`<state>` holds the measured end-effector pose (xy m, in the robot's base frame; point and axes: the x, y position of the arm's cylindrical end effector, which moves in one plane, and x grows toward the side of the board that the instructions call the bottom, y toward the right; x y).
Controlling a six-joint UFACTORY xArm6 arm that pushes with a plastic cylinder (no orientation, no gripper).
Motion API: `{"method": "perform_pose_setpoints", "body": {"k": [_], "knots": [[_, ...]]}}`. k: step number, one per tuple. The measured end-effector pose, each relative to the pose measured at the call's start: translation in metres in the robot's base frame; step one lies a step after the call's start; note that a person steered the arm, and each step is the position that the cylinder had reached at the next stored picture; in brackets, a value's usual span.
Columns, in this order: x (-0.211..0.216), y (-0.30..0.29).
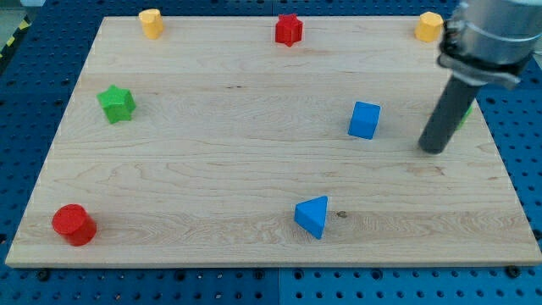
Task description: Push the blue cube a bit left
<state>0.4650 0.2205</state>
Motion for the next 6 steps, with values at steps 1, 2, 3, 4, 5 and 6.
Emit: {"method": "perform_pose_setpoints", "body": {"k": [1,2,3,4,5,6], "knots": [[-0.011,-0.004],[-0.024,-0.033],[-0.034,-0.075],[-0.035,-0.102],[-0.033,-0.110],[-0.029,-0.110]]}}
